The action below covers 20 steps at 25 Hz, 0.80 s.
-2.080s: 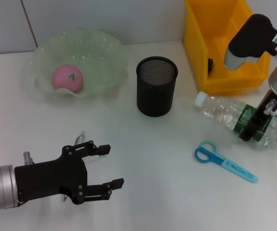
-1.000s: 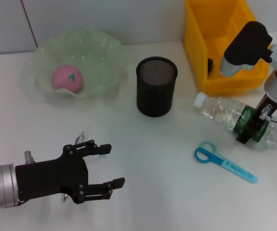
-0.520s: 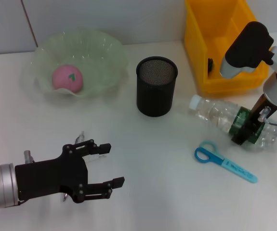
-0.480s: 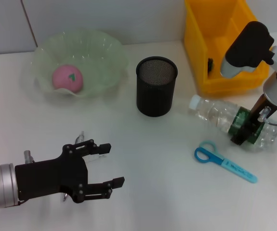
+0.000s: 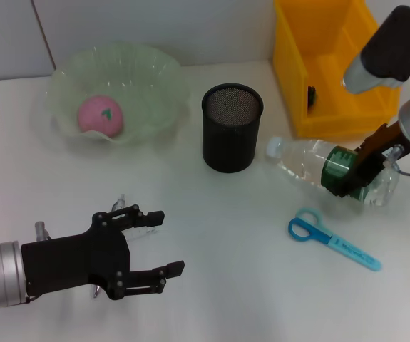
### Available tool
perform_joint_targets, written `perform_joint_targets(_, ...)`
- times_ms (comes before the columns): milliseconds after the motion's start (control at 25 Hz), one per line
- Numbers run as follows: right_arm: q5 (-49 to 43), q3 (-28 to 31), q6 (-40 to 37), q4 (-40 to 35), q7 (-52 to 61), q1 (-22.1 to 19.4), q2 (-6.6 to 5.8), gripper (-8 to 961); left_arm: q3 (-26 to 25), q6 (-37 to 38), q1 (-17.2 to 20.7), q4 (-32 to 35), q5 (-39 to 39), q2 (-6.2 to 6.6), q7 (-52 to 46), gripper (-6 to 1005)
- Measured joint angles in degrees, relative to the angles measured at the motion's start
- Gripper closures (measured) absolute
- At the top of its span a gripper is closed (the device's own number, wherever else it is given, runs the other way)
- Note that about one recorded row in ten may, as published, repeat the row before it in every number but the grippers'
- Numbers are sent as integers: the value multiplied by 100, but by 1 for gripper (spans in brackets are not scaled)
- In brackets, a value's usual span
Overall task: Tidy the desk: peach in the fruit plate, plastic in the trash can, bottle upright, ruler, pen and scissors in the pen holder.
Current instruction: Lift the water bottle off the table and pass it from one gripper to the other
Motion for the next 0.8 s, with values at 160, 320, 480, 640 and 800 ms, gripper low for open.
perform_joint_targets(160, 44, 119, 24, 23, -56, -35, 1, 170, 0, 3, 0, 0, 1, 0, 1, 173)
perform_joint_targets(320, 50, 201, 22, 36, -100, -36, 0, 179, 7, 5, -13, 0, 1, 0, -21, 173)
perform_joint_targets(480, 36, 204, -44, 46, -94, -38, -2, 179, 9, 5, -15, 0, 1, 0, -33, 173)
perform_joint_targets(640, 6, 205, -101, 92, -50, -46, -8, 178, 10, 5, -16, 0, 1, 0, -34, 173)
perform_joint_targets(800, 5, 221, -89, 98, -47, -77, -10, 178, 18, 5, -24, 0, 5, 0, -36, 173)
